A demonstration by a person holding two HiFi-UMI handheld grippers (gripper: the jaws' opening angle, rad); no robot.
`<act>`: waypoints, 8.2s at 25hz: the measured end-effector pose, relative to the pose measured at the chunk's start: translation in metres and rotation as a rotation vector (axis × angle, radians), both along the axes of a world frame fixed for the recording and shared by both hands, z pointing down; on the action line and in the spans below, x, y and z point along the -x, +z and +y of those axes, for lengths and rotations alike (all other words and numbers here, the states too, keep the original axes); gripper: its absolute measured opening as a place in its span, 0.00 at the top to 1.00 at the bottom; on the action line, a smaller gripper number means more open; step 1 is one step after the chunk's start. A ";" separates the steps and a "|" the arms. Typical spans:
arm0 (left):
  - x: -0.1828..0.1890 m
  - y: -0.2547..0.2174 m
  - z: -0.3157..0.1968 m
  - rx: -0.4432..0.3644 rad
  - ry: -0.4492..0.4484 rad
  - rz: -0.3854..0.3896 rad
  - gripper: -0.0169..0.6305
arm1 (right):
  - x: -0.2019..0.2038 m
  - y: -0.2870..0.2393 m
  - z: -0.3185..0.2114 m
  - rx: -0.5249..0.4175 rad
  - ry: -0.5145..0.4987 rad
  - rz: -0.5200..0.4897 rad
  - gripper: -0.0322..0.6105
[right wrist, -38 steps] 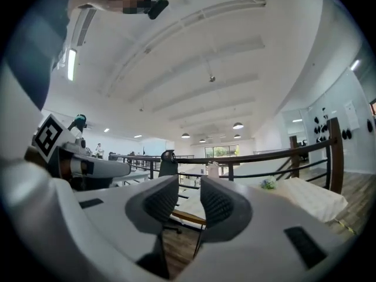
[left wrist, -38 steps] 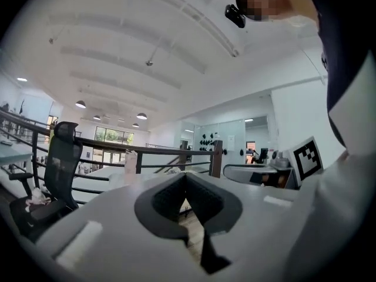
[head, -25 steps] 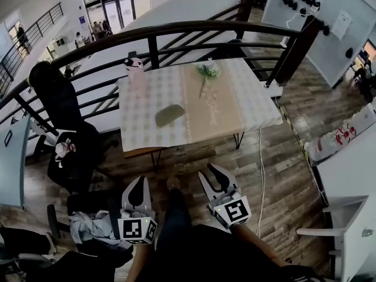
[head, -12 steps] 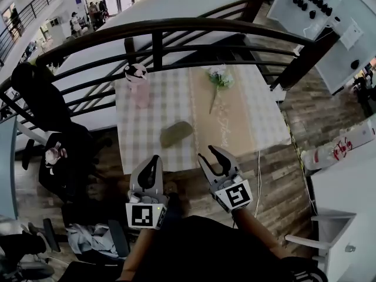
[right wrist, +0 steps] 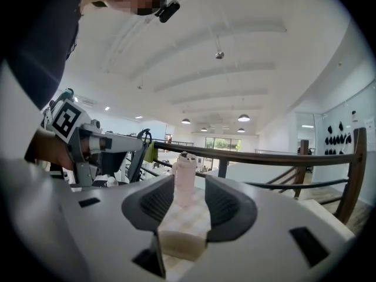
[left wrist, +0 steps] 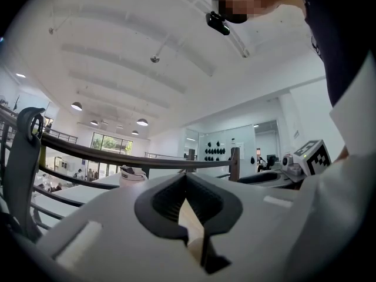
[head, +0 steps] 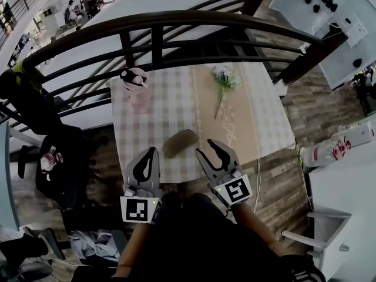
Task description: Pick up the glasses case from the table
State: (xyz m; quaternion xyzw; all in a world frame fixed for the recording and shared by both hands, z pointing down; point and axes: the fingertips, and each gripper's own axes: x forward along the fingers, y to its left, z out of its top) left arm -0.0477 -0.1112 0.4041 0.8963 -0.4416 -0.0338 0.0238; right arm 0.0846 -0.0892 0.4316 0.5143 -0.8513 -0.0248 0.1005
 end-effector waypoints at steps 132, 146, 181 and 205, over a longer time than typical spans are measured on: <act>0.018 0.056 -0.051 0.218 -0.281 -0.080 0.96 | 0.050 0.166 -0.106 0.405 -0.866 0.995 0.36; 0.016 0.028 -0.074 0.146 -0.237 -0.054 0.96 | 0.051 0.066 -0.126 0.189 -0.644 0.855 0.36; 0.007 -0.044 -0.099 0.036 -0.204 0.042 0.96 | 0.007 -0.079 -0.156 -0.165 -0.207 0.506 0.36; 0.007 -0.073 -0.100 -0.032 -0.243 0.049 0.96 | -0.031 -0.122 -0.161 -0.158 -0.019 -0.182 0.36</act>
